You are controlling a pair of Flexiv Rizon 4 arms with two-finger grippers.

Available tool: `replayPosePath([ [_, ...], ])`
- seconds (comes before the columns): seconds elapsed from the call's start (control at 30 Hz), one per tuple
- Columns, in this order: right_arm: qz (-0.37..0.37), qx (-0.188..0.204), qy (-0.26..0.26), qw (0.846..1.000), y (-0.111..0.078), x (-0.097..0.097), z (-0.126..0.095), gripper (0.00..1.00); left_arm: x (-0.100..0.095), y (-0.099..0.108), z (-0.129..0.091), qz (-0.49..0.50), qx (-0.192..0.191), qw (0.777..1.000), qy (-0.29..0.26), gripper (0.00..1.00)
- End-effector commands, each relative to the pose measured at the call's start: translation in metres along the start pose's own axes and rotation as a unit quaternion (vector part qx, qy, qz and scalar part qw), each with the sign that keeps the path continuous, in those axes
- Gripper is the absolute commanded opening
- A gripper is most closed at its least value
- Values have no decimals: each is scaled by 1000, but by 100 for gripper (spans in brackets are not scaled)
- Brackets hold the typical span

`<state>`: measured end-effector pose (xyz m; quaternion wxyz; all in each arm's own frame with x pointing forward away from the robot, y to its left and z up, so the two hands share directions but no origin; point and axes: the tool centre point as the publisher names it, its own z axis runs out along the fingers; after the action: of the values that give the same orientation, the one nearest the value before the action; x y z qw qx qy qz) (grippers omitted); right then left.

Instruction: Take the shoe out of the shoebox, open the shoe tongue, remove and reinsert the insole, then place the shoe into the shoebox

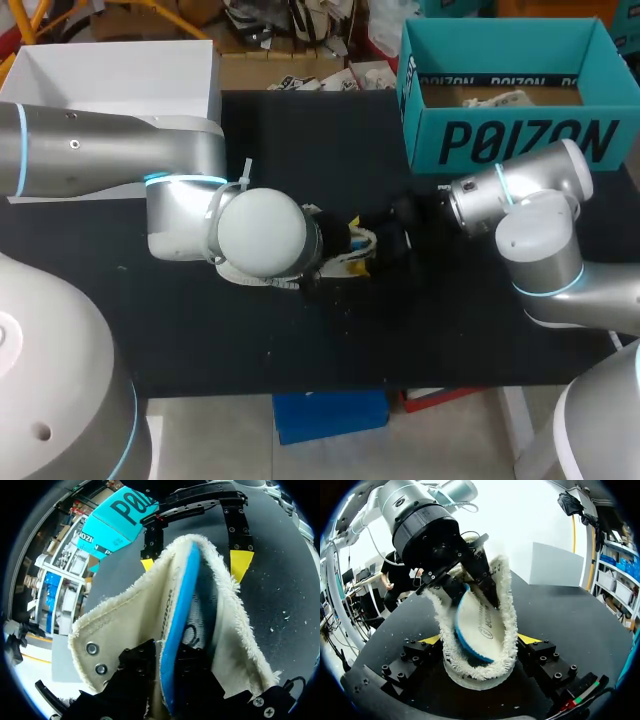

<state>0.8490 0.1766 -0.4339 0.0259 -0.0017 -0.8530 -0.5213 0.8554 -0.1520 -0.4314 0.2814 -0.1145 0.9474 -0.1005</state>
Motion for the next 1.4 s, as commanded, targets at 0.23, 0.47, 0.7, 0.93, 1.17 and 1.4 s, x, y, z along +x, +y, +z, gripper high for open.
replayPosePath([
  [0.23, 0, 0, 0, 1000, -5, -1, 4, 0, 1, 8, 54, 9, 18, 997, 70, 0],
  [0.47, 0, 0, 0, 1000, -5, -1, 4, 0, 1, 6, 43, 7, 43, 994, 97, 0],
  [0.7, 0, 0, 0, 1000, -5, -1, 4, 0, -1, -5, 20, 10, 74, 992, 103, 0],
  [0.93, 0, 0, 0, 1000, -5, -1, 4, 0, 0, -18, 7, 17, 94, 990, 100, 0],
  [1.17, 0, 0, 0, 1000, -5, -1, 4, 0, 1, -29, 1, 20, 106, 990, 96, 0],
  [1.4, 0, 0, 0, 1000, -5, -1, 4, 0, 1, -38, -4, 24, 119, 988, 93, 0],
])
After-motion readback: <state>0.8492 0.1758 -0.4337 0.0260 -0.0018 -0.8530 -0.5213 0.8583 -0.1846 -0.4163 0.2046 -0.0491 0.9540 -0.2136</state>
